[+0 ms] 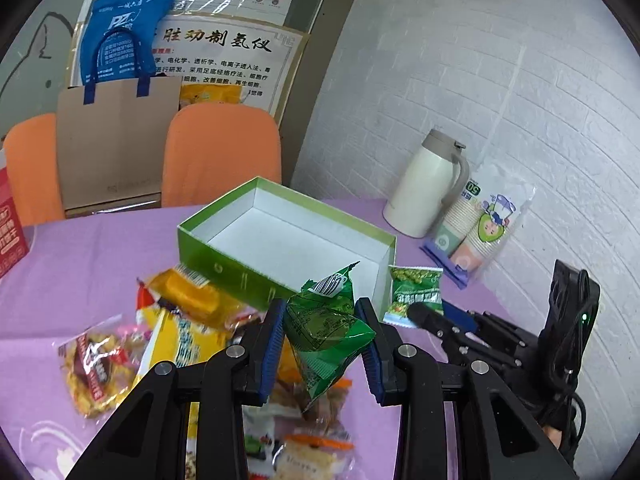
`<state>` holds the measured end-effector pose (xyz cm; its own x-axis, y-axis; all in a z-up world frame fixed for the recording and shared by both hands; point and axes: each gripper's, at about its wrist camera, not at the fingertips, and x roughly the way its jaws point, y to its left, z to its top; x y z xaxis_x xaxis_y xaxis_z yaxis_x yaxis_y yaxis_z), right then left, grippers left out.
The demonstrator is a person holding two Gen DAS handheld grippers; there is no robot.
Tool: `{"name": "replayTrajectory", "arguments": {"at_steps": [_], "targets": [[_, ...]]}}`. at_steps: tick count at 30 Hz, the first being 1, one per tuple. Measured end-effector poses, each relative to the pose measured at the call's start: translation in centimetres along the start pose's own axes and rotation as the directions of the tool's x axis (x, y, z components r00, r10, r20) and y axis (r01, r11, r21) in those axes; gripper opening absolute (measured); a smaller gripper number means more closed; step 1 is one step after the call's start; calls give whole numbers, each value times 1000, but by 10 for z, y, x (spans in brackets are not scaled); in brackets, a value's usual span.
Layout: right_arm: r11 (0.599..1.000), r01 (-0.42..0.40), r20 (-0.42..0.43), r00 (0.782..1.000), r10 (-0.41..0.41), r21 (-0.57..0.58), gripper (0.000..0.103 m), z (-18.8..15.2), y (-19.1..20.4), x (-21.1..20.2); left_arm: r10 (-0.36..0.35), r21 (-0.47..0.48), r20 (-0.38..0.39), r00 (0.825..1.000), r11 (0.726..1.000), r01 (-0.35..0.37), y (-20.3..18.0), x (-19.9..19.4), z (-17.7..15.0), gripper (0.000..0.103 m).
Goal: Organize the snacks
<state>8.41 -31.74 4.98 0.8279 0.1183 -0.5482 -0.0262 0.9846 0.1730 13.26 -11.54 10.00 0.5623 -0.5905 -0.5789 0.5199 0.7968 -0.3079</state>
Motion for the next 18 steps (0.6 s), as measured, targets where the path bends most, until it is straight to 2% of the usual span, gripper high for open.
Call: {"name": "replayTrajectory", "arguments": {"at_steps": [4, 11, 13, 14, 15, 16, 17, 18], "targets": [[1000, -1, -19, 1000, 1, 18, 27, 14, -17, 26, 8, 1, -33, 999, 1000, -7, -2, 52, 30, 35], [999, 6, -63, 998, -8, -42, 28, 22, -25, 68, 35, -14, -127, 991, 999, -38, 9, 127, 37, 36], [997, -4, -80, 997, -2, -79, 28, 21, -24, 78, 38, 5, -124, 992, 999, -38, 11, 137, 35, 39], [995, -4, -79, 997, -4, -104, 31, 19, -22, 82, 36, 12, -117, 992, 999, -35, 12, 140, 33, 52], [991, 4, -74, 997, -13, -132, 48, 18, -20, 83, 46, 10, -119, 992, 999, -46, 14, 141, 32, 83], [988, 22, -61, 998, -32, -154, 62, 18, -18, 83, 74, 2, -124, 990, 997, -75, 16, 142, 32, 93], [985, 45, -37, 998, -52, -168, 87, 17, -17, 80, 108, -6, -106, 988, 994, -110, 18, 140, 31, 99], [981, 66, -7, 998, -68, -181, 96, 15, -17, 76, 122, 0, -85, 989, 992, -122, 18, 136, 30, 99]]}}
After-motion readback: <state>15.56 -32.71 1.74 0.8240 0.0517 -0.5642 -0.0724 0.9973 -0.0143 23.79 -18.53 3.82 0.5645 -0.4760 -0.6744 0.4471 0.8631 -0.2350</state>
